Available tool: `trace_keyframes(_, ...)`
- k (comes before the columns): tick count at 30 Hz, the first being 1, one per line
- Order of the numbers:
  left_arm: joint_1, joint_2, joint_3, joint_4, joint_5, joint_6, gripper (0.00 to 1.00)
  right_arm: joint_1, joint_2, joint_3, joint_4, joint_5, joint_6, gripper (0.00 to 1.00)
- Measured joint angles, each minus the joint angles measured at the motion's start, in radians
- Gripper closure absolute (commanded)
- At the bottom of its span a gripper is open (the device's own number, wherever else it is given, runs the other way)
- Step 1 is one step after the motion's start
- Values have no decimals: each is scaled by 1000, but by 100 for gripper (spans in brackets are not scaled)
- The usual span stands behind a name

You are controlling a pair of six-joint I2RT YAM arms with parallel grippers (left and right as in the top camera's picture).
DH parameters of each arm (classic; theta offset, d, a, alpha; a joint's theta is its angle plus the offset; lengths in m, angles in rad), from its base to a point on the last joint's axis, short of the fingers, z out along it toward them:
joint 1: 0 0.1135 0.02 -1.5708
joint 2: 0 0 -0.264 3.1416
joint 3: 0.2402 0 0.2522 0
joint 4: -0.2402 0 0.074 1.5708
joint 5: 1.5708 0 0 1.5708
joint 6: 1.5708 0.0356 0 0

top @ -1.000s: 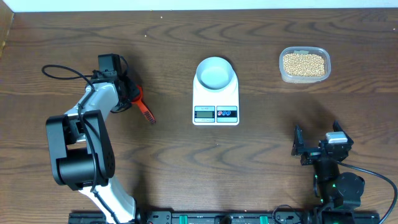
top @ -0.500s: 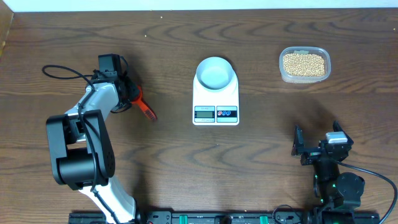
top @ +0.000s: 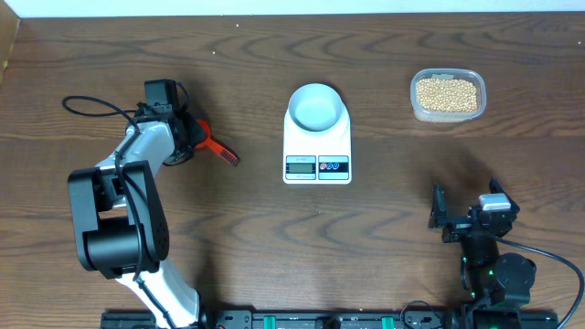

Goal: Scoop item into bowl and weigh 50g on scale
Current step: 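Rotate the held red scoop and carry it toward the scale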

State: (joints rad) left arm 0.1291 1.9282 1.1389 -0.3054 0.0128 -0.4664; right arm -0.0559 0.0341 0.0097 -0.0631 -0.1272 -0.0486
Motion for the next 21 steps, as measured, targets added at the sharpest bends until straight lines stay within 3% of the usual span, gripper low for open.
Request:
trace_keyframes(5,0,-35,-13,-6,0,0,93,0,0,0,0,0,0,1)
trace_keyframes(21,0,-416,-20,-190,27,-27,93,0,0,0,0,0,0,1)
